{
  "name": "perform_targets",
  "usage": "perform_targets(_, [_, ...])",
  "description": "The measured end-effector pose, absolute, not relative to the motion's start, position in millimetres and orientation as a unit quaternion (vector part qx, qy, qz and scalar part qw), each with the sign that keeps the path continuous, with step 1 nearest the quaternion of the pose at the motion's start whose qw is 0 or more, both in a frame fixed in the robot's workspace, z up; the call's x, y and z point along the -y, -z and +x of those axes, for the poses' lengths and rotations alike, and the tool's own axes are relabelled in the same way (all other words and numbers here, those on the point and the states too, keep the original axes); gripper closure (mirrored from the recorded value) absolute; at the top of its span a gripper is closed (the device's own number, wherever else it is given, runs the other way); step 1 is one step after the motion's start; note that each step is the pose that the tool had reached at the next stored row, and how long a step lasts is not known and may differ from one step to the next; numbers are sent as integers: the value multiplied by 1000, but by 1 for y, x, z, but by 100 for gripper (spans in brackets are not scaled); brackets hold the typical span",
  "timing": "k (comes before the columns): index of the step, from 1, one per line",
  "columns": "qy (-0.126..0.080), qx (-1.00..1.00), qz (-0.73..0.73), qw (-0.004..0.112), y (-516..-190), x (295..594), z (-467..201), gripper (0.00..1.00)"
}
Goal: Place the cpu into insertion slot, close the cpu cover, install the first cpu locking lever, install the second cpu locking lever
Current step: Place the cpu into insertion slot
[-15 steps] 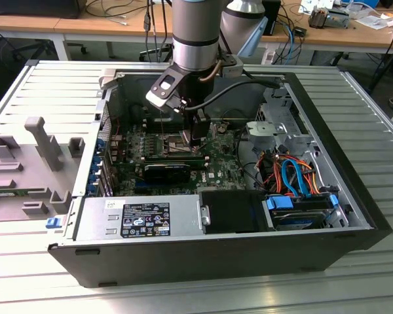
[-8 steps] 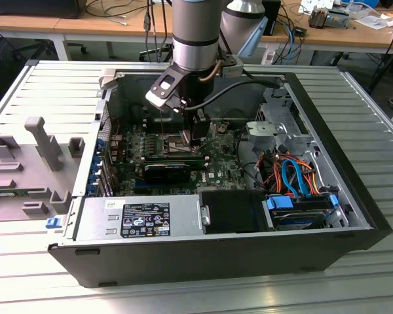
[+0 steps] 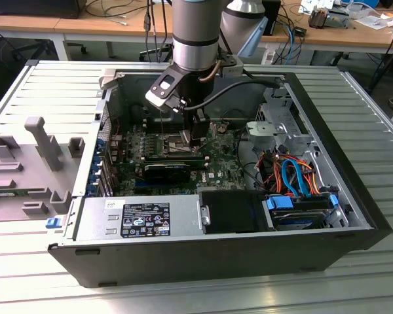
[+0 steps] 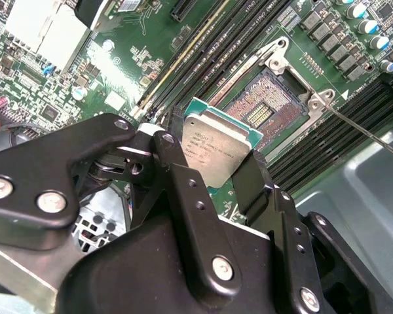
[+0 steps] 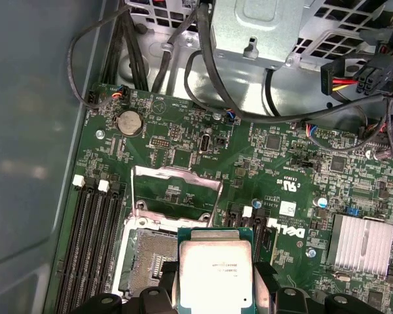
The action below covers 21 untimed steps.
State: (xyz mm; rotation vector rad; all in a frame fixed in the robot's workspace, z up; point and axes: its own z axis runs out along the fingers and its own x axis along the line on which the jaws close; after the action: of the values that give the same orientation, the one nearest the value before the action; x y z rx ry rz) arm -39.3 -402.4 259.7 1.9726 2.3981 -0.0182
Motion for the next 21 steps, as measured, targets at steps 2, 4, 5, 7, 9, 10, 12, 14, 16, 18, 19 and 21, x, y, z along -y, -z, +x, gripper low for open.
perform_targets(2, [6,-772,636,18,-260,402,-39,46])
perform_targets(4, [6,-771,637,18,-260,402,-39,46])
perform_targets(5, [6,-771,637,18,-260,402,-39,46])
perform_targets(7, [6,-770,638,18,-260,402,-39,46])
perform_targets(9, [6,-769,639,18,-260,402,-39,46])
perform_targets(10, [6,-769,639,18,-260,402,-39,46])
perform_targets(12, [6,-768,640,18,-260,402,-39,46])
perform_targets(14, [6,-767,641,18,-260,402,-39,46])
perform_targets(16, [6,-766,642,18,-260,402,-39,46])
perform_targets(18, [6,-765,643,18,-260,402,-39,46])
perform_targets(19, [6,-765,644,18,-260,402,-39,46])
perform_targets(21, [6,-764,644,18,-260,402,-39,46])
